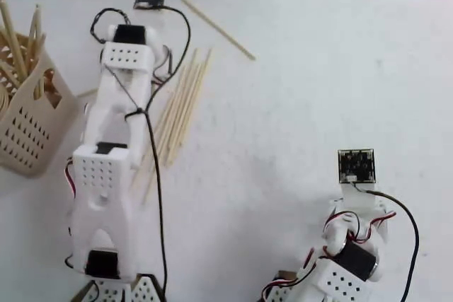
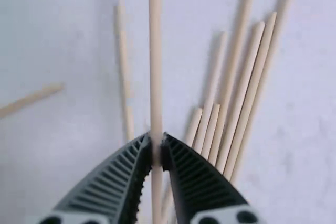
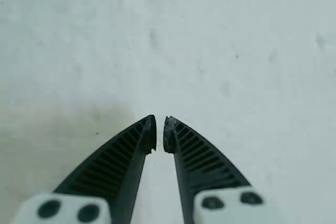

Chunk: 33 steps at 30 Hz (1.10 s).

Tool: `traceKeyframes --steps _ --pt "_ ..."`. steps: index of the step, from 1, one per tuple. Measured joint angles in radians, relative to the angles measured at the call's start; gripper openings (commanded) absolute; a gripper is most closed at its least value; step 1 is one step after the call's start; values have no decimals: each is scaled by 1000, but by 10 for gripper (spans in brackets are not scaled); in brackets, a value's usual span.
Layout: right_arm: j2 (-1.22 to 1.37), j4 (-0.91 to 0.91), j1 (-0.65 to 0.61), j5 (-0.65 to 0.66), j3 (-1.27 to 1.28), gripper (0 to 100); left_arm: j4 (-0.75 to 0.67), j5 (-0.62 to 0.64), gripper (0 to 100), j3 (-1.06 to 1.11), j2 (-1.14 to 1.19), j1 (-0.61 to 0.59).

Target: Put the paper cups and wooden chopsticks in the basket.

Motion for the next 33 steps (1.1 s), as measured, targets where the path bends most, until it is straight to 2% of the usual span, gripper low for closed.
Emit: traceKeyframes --steps 5,7,14,23,28,33 --pt "0 0 0 0 0 45 193 -94 23 0 -28 -38" --pt "0 0 0 0 0 45 230 -130 23 2 -28 -60" --pt "0 0 0 0 0 45 207 -183 23 2 -28 -180" --pt "0 0 0 0 0 45 221 -247 22 8 -28 -184" --pt "0 0 0 0 0 45 224 -279 22 143 -75 -161" --pt "0 0 0 0 0 45 201 -287 23 390 -282 -64"
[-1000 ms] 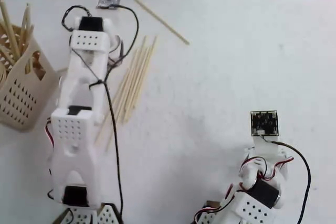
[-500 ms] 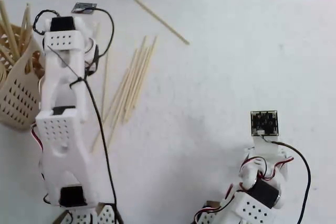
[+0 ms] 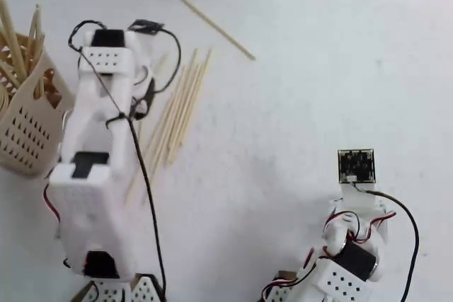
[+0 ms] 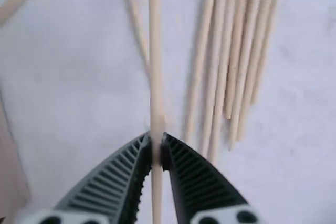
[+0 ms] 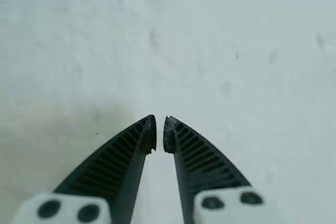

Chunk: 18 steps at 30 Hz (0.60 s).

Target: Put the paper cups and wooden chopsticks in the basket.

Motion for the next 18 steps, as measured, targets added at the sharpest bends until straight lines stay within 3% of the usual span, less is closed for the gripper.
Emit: traceKeyframes --steps 3,7,10,13,18 --pt "0 0 0 0 0 45 -126 9 27 203 -181 31" --pt "0 0 0 0 0 45 -430 38 27 506 -387 25" --pt "0 0 0 0 0 45 -694 46 27 675 -414 6" --pt "0 0 0 0 0 45 -901 54 28 707 -376 3" --pt "0 0 0 0 0 45 -956 86 28 635 -190 -2"
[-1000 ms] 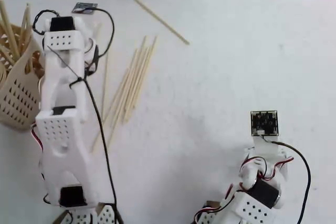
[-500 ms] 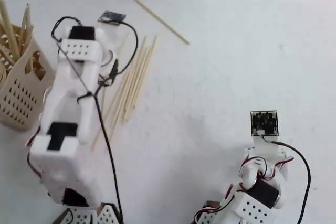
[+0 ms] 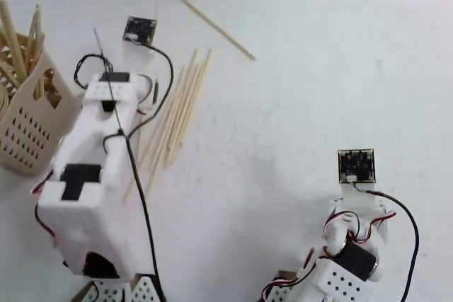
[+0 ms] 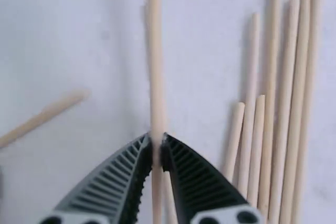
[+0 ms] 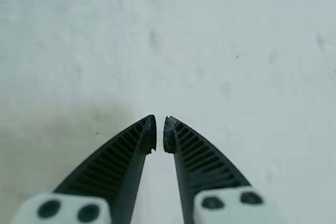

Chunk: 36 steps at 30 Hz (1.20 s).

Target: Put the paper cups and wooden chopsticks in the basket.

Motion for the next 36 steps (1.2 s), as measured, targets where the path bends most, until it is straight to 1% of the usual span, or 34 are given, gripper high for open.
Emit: traceKeyframes --steps 2,5,8,13,17,36 --pt "0 0 0 0 0 45 52 -8 28 -69 74 -2" --pt "0 0 0 0 0 45 167 -3 28 -164 164 -6" --pt "0 0 0 0 0 45 244 6 28 -242 209 -8" --pt "0 0 0 0 0 45 293 6 75 -275 222 -8" --pt "0 0 0 0 0 45 361 6 83 -278 222 -9" --pt "0 0 0 0 0 45 414 6 83 -285 222 -12"
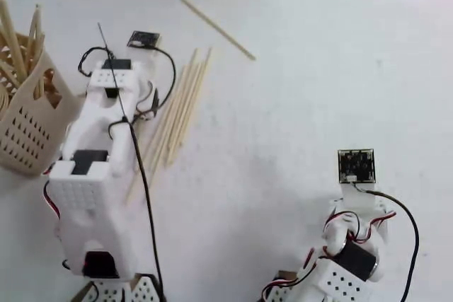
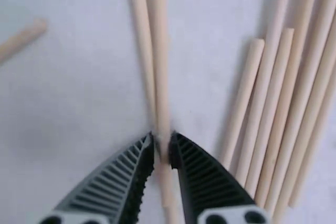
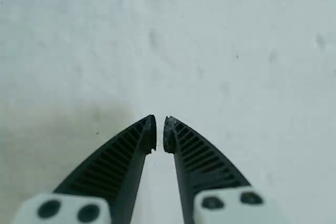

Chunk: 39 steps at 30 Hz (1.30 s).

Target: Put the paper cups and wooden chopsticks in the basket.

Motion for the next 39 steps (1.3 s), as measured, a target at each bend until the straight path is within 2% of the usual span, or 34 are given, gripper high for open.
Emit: traceKeyframes --steps 10,14,21,30,39 --pt "0 0 0 0 0 45 6 0 85 -9 0 -23" --pt "0 0 0 0 0 45 6 0 117 -9 0 -25" --pt "0 0 0 0 0 45 60 0 41 -18 -2 -48" --pt "0 0 0 0 0 45 89 -41 21 -18 -2 -49" --pt "0 0 0 0 0 45 239 -54 21 -11 -147 -49"
